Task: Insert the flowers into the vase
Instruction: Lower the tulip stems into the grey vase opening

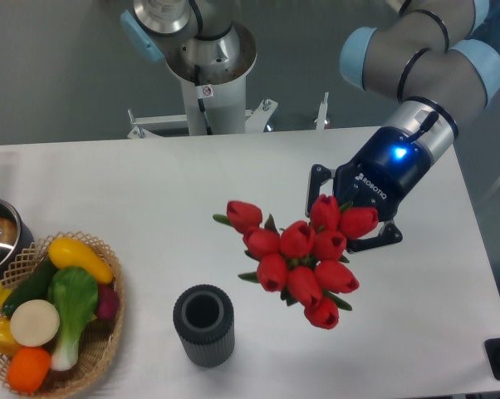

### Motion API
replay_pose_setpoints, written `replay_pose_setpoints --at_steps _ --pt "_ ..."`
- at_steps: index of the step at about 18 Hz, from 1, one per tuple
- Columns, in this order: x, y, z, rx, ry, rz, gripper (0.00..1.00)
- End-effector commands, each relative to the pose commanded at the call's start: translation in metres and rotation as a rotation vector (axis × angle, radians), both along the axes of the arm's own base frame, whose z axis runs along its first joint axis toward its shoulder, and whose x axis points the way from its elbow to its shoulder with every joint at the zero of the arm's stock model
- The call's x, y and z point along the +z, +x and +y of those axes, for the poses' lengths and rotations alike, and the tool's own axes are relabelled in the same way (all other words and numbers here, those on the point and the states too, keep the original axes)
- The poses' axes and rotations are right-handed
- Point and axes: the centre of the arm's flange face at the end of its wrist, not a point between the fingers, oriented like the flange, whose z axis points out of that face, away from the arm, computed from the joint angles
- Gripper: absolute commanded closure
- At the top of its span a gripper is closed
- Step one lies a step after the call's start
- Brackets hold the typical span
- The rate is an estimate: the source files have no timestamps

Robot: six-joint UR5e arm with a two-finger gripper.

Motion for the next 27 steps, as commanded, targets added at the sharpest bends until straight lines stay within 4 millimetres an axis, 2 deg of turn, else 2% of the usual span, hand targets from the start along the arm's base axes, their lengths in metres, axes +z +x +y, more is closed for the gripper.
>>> replay_pose_setpoints --at_steps 5,13,15,18,21,27 --pt "0.007 0.016 0.013 -0.031 0.013 0.004 0.96" --pt "0.007 0.027 0.028 -0.068 0.034 -0.002 0.92" --pt "0.002 0.027 0.035 -0.076 0.030 -0.007 0.93" --pt "0.004 0.033 0.049 -0.100 0.038 0.004 0.93" --pt "-0.004 0.030 0.054 -0.104 0.033 -0.006 0.92" --pt "-0.016 0.039 0.066 -0.126 0.021 -0.024 0.92"
